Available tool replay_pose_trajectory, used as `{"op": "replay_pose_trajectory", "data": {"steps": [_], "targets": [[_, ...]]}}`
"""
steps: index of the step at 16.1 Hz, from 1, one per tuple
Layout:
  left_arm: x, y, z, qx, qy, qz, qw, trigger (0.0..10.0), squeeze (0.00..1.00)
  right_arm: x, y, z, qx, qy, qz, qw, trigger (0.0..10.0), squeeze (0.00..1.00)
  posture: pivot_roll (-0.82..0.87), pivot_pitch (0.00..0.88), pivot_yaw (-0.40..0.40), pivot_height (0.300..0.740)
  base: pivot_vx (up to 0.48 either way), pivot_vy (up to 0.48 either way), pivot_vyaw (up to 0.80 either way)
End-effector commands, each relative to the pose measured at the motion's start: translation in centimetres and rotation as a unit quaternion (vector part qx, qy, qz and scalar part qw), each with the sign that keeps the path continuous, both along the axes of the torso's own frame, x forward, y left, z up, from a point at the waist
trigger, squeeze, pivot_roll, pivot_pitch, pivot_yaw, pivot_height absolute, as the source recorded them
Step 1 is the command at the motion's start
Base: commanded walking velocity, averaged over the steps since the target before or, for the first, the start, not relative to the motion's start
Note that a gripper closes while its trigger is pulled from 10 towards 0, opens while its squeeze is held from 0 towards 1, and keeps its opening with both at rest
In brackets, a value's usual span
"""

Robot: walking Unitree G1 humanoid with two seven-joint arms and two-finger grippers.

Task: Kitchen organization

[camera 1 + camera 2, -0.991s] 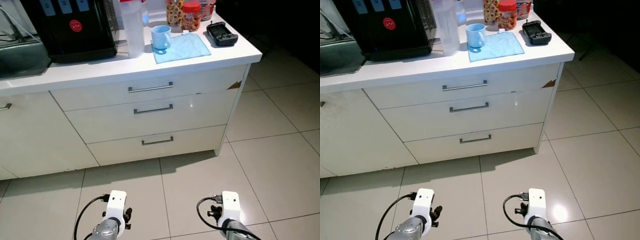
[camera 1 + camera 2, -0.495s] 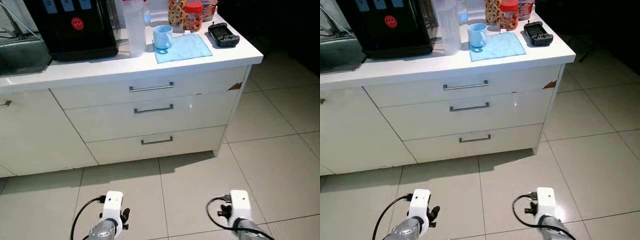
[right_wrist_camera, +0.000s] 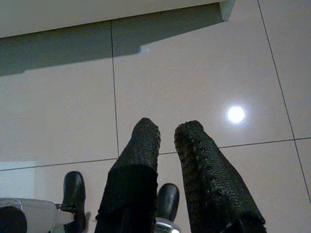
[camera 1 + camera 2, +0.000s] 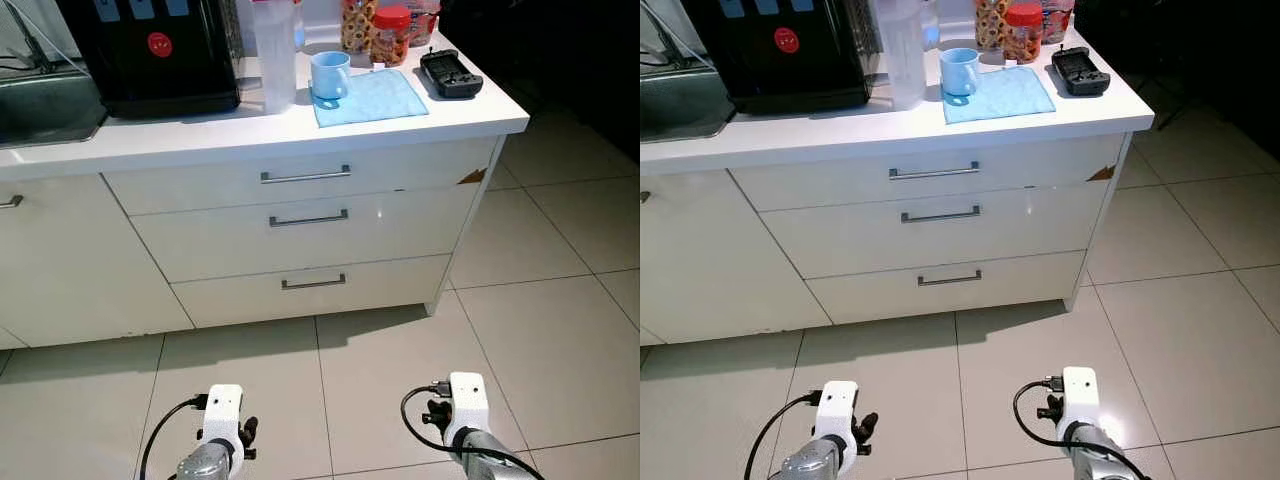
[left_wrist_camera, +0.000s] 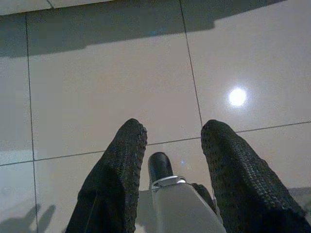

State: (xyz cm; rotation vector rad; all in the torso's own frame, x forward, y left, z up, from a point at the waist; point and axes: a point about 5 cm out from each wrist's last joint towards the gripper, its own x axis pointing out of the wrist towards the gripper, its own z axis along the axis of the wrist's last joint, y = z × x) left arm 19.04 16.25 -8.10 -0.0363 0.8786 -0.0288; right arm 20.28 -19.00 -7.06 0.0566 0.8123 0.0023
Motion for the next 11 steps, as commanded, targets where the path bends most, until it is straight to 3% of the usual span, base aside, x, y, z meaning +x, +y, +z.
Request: {"op": "replay_pose_trajectory", "data": {"steps": [1, 3, 11], "targets": [[0.40, 0.37, 0.21, 0.004, -0.003, 0.010, 1.000, 10.0, 0.00, -0.18, 0.26, -0.15, 0.002, 0.005, 0.000, 1.000, 10.0, 0.00, 0.02, 0.000, 0.059, 0.740, 0.000, 0.000, 0.00], [0.11, 0.53, 0.03, 0.003, 0.006, 0.017, 1.000, 10.0, 0.00, -0.42, 0.36, -0.28, 0.007, 0.006, -0.004, 1.000, 10.0, 0.00, 0.02, 0.000, 0.065, 0.740, 0.000, 0.154, 0.00], [-0.31, 0.76, -0.18, 0.009, 0.016, 0.006, 1.000, 10.0, 0.00, -0.86, 0.93, -0.58, 0.013, 0.013, -0.003, 1.000, 10.0, 0.00, 0.02, 0.000, 0.077, 0.740, 0.000, 0.446, 0.00]]}}
